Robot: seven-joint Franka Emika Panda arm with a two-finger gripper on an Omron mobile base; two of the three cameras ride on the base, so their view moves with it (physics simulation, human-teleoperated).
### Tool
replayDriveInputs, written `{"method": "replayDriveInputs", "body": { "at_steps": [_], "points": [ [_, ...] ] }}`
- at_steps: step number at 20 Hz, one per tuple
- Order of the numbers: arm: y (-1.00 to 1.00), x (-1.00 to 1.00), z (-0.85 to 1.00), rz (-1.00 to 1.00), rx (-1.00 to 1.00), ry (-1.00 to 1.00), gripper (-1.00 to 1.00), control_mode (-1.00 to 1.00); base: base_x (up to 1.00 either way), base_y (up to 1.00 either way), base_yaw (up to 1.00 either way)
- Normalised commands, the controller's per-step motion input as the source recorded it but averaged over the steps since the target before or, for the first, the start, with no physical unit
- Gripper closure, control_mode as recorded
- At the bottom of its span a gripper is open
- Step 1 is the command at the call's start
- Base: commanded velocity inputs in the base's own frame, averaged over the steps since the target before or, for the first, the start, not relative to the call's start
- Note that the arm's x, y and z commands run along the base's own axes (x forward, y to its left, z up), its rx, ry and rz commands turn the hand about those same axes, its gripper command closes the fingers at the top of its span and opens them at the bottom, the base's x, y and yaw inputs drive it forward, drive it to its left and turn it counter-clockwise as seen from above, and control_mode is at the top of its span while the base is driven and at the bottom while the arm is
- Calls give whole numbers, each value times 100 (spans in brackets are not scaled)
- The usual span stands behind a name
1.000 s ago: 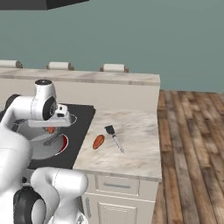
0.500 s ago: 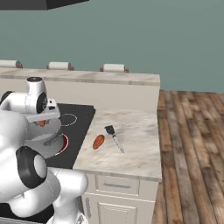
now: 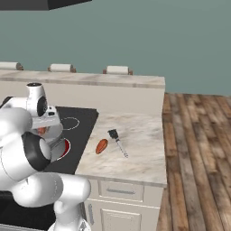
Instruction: Put the sweet potato and sweet potato in the pot. Retrieve the spatula and lightly stir the vegetables in the pot.
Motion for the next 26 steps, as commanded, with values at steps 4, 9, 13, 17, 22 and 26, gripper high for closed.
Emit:
{"method": "replayDriveInputs", "body": {
  "at_steps": [4,9,13,17,22,26],
  "points": [
    [11,3,-33,0,-3,0,100,-100,0,0,0],
    [0,12,-15,0,0,0,100,-100,0,0,0],
    [0,28,-47,0,0,0,100,-100,0,0,0],
    [0,17,-14,0,0,0,100,-100,0,0,0],
    [0,1,0,0,0,0,100,-100,0,0,0],
    [0,-24,4,0,0,-6,100,-100,0,0,0]
  ]
}}
